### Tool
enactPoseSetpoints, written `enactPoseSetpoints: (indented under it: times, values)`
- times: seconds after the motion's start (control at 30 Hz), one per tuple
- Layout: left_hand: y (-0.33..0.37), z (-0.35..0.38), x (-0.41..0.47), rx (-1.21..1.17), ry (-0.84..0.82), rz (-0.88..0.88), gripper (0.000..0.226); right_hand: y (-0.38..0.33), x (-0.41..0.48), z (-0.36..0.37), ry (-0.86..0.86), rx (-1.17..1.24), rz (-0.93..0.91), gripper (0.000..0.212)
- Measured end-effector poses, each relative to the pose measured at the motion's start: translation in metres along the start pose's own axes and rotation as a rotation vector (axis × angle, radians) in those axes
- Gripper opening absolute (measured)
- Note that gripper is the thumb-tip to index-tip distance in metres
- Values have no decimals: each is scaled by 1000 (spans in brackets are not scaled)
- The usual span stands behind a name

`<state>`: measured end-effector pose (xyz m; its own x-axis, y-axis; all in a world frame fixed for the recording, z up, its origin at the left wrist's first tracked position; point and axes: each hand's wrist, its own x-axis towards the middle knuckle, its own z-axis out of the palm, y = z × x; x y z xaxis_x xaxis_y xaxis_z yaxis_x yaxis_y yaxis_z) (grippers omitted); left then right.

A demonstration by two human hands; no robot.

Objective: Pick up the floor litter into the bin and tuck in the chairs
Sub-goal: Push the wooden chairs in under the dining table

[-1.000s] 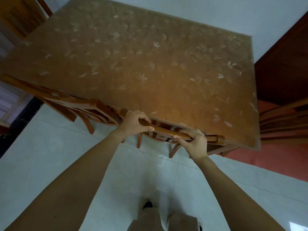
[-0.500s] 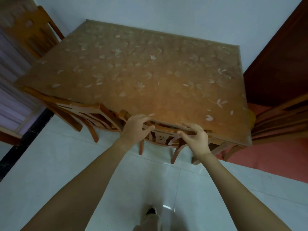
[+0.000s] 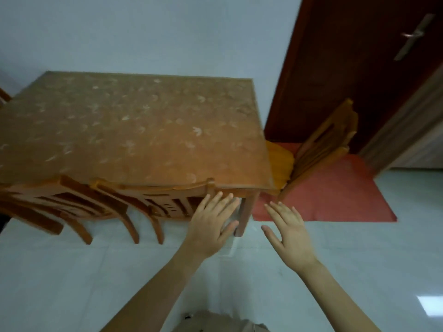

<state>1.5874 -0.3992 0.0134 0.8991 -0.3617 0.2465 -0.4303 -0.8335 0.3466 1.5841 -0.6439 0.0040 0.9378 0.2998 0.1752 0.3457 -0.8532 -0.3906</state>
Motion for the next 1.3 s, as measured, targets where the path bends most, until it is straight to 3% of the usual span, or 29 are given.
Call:
enactPoseSetpoints:
  times: [0.23,0.57,0.8,1.1,1.3]
  values:
    - [121,89,15,-63,-228,78,56,103,-117,-36,-29,-7,284,62]
    - [225,134,142,-100,-167,205,52,213,-127,-109,187,19,508,57]
    - [245,195,256,-128,-168,226,50,321,-71,-123,154,15,542,58]
    - [258,234,470,-120,-91,255,49,471,81,-188,129,-79,482,53]
    - [256,255,562,-71,-93,150,52,546,160,-212,106,-51,387,50]
